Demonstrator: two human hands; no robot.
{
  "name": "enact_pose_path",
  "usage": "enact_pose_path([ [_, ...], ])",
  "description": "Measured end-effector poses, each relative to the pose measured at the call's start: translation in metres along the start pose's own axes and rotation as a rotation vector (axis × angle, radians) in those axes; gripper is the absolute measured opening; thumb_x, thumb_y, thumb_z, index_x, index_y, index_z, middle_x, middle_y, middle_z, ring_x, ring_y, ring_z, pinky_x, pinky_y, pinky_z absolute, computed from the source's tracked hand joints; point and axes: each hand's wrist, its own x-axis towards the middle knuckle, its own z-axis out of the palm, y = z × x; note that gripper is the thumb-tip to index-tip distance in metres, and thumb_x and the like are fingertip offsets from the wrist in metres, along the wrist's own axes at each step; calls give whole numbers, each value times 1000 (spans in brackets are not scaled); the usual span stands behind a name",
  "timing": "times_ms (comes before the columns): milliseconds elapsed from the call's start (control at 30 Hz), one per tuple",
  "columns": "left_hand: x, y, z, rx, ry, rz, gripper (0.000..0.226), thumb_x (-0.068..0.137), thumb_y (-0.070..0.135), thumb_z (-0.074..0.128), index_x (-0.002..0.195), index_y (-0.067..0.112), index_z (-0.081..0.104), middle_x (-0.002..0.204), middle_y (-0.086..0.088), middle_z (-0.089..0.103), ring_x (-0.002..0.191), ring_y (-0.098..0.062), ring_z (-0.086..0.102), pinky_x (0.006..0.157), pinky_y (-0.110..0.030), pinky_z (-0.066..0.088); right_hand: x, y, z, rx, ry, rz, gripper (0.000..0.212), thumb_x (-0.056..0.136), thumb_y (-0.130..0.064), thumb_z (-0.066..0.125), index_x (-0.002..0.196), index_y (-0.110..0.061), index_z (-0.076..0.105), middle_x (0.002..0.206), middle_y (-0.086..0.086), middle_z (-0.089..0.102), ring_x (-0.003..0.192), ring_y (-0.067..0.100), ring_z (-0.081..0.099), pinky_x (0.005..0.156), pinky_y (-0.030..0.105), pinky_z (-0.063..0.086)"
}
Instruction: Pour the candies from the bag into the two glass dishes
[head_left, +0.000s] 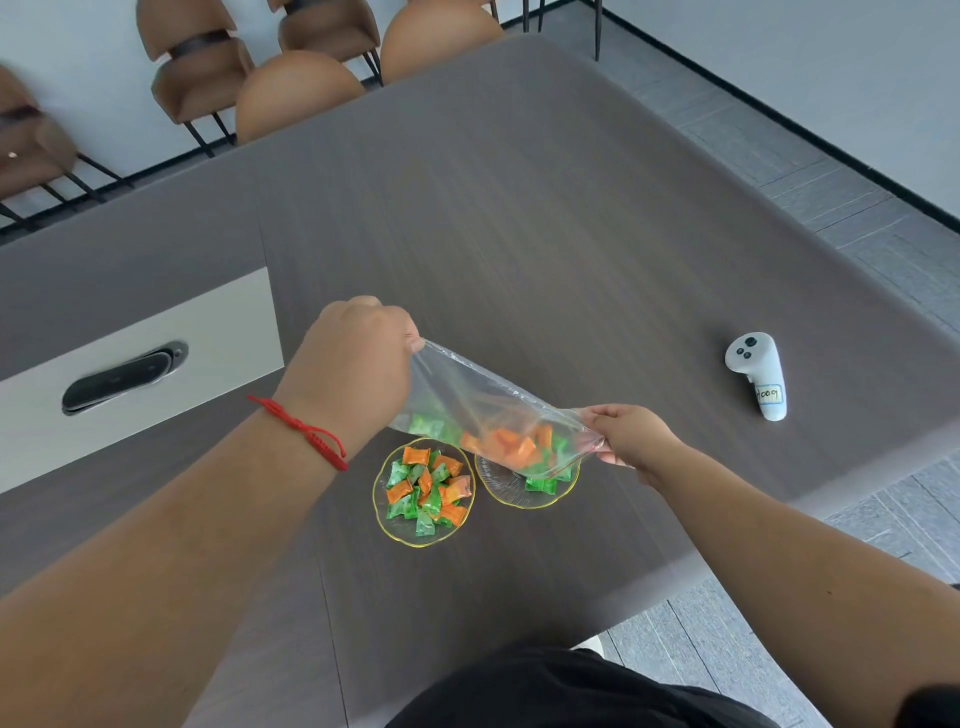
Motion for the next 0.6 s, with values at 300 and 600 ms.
enact_pose_path([
  [300, 13, 34, -6, 33, -6, 83, 20, 89, 14, 50, 91, 9, 70, 93, -16, 60, 89, -35, 57, 74, -43, 47, 6, 9, -4, 18, 10, 25, 20, 96, -23, 55, 105, -20, 73, 79, -1, 67, 68, 11, 58, 64, 24, 52],
  [600, 15, 60, -13, -84, -9, 82, 23, 91, 25, 50, 91, 10, 67, 95, -8, 62, 88, -26, 58, 71, -32, 40, 15, 17, -3, 61, 29, -3, 15, 94, -27, 58, 93, -25, 73, 93, 4, 72, 79, 17, 61, 77, 31, 54],
])
